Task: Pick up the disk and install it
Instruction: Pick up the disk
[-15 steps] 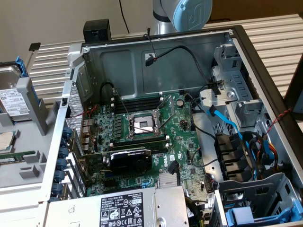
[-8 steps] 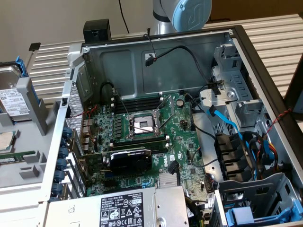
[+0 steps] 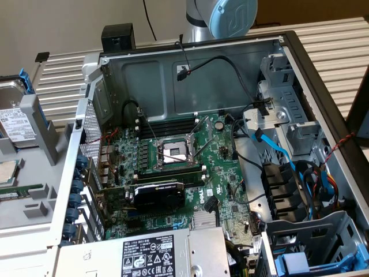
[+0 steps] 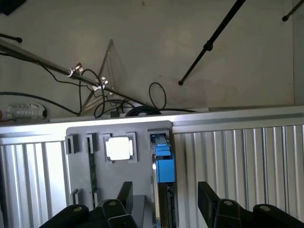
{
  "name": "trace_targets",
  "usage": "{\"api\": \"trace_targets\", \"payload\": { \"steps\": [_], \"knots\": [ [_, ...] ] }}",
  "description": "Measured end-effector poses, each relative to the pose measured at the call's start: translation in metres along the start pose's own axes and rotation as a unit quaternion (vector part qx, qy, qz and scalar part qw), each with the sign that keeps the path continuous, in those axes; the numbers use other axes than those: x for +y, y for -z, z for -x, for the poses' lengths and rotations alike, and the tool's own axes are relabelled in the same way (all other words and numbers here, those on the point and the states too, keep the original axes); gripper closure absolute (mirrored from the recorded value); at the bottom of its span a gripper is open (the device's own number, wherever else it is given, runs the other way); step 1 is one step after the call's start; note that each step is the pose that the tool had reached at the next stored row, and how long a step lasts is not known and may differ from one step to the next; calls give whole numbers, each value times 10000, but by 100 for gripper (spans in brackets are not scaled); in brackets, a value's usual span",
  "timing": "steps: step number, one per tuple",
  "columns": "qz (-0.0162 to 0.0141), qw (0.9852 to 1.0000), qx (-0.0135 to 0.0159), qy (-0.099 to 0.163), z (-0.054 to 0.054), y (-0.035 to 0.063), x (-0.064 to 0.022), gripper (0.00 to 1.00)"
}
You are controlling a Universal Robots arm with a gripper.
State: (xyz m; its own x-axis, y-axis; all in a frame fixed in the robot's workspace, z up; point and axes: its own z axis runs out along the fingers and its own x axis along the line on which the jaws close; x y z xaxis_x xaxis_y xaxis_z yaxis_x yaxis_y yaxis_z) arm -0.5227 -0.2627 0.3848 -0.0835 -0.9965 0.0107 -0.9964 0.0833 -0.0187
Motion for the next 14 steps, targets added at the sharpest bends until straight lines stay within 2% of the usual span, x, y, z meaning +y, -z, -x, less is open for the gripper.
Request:
{"api": "trace_targets", "payload": {
  "steps": [10, 14],
  "knots": [
    [0, 10000, 8, 38, 13, -107, 0, 35],
    [24, 10000, 12, 62, 17, -143, -8, 35]
  ]
}}
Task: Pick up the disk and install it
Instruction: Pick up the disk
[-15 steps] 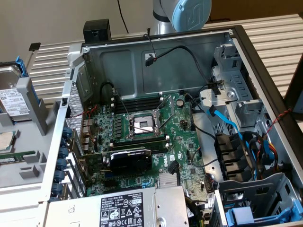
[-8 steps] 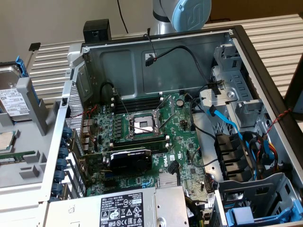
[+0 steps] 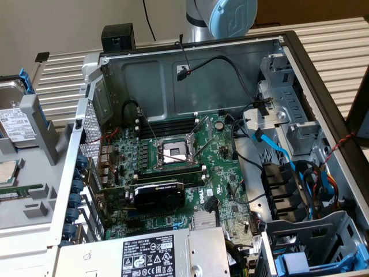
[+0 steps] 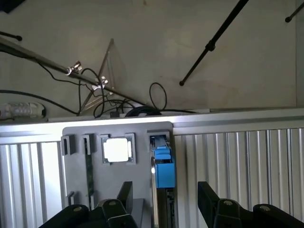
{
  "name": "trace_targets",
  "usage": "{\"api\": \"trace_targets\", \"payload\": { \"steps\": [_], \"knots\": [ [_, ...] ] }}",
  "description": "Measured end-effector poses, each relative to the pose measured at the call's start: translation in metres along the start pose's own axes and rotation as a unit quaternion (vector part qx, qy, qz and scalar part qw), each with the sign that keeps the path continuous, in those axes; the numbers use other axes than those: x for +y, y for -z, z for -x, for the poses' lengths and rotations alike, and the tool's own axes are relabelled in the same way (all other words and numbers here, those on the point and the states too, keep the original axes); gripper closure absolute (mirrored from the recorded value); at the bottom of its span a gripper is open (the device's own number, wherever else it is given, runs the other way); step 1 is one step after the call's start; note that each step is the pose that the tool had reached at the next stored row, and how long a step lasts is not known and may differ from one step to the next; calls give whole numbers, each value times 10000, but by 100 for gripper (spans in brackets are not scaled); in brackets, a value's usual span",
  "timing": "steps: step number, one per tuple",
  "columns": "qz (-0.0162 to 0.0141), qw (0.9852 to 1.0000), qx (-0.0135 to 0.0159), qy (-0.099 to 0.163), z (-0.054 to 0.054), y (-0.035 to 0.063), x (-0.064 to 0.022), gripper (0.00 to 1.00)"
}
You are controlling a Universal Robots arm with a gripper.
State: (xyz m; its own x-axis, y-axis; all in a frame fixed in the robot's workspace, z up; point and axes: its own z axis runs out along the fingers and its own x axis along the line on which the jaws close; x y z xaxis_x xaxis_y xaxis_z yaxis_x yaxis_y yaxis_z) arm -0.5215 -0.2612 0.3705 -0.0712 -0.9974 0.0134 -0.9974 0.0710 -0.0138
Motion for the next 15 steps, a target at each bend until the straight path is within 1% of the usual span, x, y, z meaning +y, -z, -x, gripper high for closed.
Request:
{"api": "trace_targets", "payload": {
  "steps": [1, 4, 7, 12, 15],
  "knots": [
    [16, 10000, 1, 4, 1, -11, -15, 35],
    [50, 10000, 4, 17, 6, -45, -65, 35],
    [63, 10000, 4, 17, 7, -98, -68, 35],
    [76, 10000, 5, 19, 8, -189, -68, 35],
    [96, 10000, 7, 19, 9, -243, -69, 35]
  ]
}}
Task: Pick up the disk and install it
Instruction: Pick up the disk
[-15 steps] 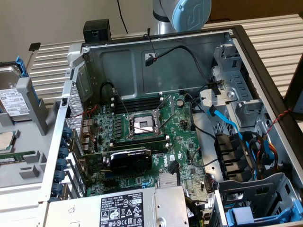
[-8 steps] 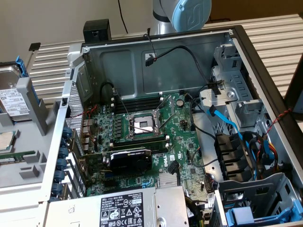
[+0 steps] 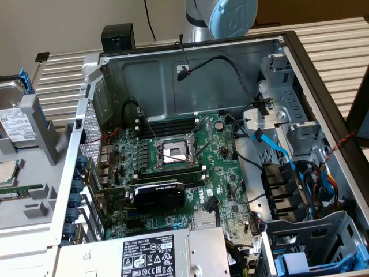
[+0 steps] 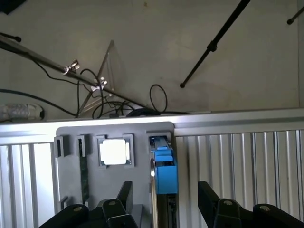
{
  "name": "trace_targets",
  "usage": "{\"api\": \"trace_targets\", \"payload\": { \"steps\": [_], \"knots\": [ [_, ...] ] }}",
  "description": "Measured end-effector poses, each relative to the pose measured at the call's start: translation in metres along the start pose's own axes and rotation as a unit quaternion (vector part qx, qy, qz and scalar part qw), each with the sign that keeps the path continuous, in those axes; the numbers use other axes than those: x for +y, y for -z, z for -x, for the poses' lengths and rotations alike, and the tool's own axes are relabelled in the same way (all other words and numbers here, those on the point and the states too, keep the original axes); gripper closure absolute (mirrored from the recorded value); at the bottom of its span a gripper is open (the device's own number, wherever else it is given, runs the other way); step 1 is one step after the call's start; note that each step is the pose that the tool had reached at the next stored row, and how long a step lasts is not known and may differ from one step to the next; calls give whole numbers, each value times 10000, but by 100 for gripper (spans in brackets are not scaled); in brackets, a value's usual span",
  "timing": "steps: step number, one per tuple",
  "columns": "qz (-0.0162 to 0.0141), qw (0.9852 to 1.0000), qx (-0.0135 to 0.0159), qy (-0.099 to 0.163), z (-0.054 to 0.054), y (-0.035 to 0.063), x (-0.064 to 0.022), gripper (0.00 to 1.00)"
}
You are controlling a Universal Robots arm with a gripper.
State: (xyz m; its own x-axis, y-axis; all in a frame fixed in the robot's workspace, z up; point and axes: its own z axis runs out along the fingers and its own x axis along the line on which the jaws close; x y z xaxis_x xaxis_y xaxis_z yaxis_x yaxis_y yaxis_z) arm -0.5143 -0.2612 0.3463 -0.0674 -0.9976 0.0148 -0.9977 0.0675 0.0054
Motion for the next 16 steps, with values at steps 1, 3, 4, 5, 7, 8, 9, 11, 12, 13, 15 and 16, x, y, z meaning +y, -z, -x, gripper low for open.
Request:
{"api": "trace_targets", "payload": {
  "steps": [1, 3, 4, 5, 7, 8, 9, 11, 12, 13, 15, 16],
  "knots": [
    [8, 10000, 1, 1, 0, -15, -3, 35],
    [17, 10000, 1, 2, 1, -47, -3, 35],
    [19, 10000, 1, 2, 1, -60, -4, 35],
    [19, 10000, 1, 3, 1, -69, -4, 35],
    [19, 10000, 1, 3, 2, -85, -4, 35],
    [20, 10000, 1, 3, 2, -88, -4, 35],
    [20, 10000, 2, 3, 2, -94, -4, 35],
    [20, 10000, 1, 3, 1, -105, 0, 35],
    [20, 10000, 2, 4, 0, -112, 7, 35],
    [20, 10000, 1, 4, 0, -120, 18, 35],
    [18, 10000, 1, 3, -1, -135, 34, 35],
    [15, 10000, 1, 3, -1, -143, 41, 35]
  ]
}}
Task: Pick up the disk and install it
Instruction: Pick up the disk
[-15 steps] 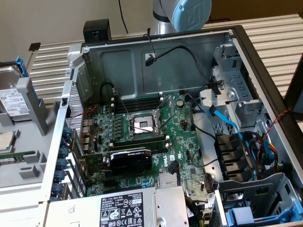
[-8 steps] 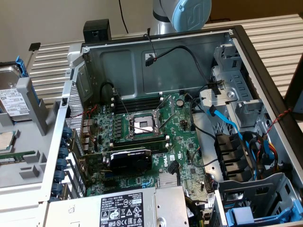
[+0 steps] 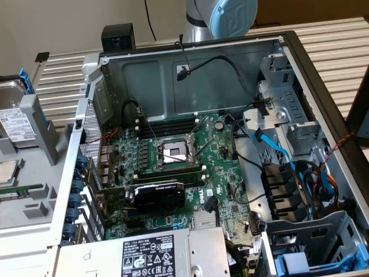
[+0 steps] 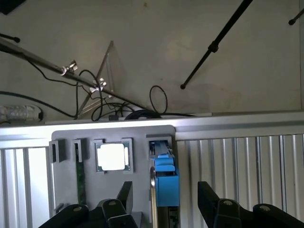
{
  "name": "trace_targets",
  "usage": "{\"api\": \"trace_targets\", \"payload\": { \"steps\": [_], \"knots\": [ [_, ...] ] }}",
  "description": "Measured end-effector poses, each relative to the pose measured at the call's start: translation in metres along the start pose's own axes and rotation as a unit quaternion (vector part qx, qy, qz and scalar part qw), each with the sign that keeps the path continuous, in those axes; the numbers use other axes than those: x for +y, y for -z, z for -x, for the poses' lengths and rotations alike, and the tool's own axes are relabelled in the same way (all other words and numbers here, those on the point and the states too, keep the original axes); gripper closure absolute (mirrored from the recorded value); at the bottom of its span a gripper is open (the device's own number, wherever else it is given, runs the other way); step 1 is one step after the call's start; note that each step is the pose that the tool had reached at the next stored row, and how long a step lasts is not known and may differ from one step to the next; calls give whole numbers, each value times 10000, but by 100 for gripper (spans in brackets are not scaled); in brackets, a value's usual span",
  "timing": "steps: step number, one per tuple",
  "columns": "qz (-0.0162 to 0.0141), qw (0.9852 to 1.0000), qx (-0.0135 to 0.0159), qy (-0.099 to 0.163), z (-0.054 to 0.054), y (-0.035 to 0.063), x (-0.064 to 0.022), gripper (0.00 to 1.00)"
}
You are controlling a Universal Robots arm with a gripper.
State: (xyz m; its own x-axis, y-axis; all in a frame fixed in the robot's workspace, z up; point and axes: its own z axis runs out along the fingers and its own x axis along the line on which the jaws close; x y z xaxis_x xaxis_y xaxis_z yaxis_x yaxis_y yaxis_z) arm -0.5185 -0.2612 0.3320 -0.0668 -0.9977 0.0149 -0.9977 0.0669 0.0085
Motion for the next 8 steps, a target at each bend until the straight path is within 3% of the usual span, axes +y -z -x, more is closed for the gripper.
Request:
{"api": "trace_targets", "payload": {
  "steps": [8],
  "knots": [
    [-18, 10000, -5, 0, 2, -90, 0, 35]
  ]
}}
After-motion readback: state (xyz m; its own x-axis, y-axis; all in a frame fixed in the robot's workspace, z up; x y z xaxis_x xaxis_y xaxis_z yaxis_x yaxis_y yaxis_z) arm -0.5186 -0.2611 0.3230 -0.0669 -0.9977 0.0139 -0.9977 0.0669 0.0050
